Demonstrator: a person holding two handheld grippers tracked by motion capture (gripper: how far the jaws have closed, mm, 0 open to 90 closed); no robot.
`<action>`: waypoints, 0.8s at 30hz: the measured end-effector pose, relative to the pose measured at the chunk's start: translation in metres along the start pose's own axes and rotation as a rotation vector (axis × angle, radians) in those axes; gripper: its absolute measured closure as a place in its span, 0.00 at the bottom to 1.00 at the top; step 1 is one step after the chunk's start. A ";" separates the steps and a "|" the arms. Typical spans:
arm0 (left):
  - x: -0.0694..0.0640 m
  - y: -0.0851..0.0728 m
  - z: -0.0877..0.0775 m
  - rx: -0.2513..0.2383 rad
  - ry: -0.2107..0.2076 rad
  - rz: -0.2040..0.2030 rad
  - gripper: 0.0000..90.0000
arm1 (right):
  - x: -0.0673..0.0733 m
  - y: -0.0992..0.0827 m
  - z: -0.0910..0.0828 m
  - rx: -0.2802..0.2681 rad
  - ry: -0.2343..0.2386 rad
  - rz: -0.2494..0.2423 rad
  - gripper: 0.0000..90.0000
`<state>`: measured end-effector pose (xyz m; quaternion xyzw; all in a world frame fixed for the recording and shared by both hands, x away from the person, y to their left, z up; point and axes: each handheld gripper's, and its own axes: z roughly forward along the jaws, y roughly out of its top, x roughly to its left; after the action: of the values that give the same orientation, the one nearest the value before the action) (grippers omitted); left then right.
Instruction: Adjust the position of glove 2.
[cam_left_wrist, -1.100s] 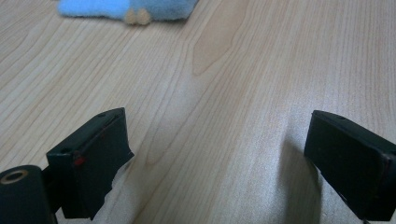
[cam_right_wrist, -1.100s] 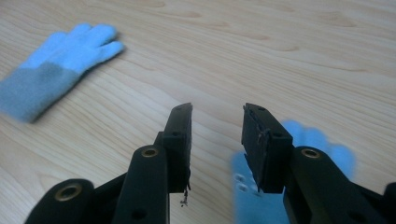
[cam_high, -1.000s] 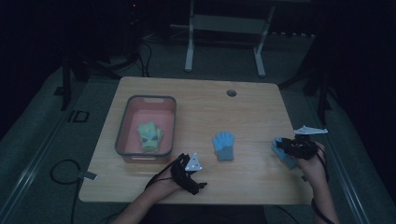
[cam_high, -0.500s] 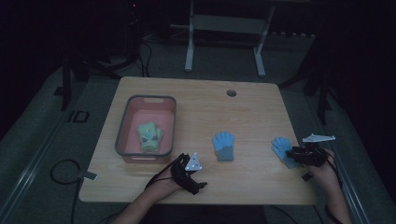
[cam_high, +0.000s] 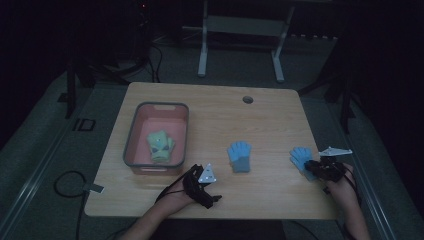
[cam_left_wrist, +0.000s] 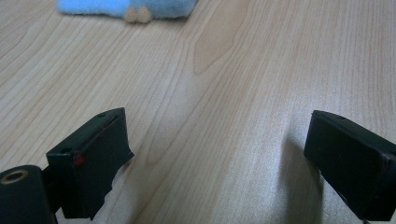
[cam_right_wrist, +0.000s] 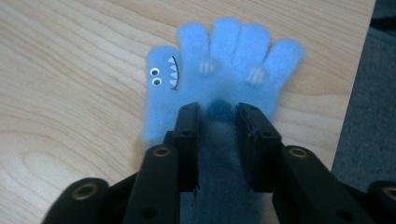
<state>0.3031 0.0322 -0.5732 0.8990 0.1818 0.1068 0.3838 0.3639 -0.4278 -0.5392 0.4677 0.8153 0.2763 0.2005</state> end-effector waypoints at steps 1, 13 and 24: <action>0.000 0.000 0.000 0.000 0.000 -0.001 0.08 | 0.001 0.000 0.000 0.004 -0.002 0.008 0.85; 0.001 0.000 0.000 -0.003 -0.005 -0.002 0.08 | 0.028 0.029 -0.018 -0.084 -0.087 0.143 0.97; 0.000 0.000 -0.001 -0.005 -0.007 0.000 0.08 | 0.072 0.079 -0.032 -0.159 -0.063 0.231 0.97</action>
<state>0.3027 0.0327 -0.5730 0.8984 0.1803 0.1043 0.3867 0.3618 -0.3408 -0.4699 0.5494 0.7250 0.3463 0.2295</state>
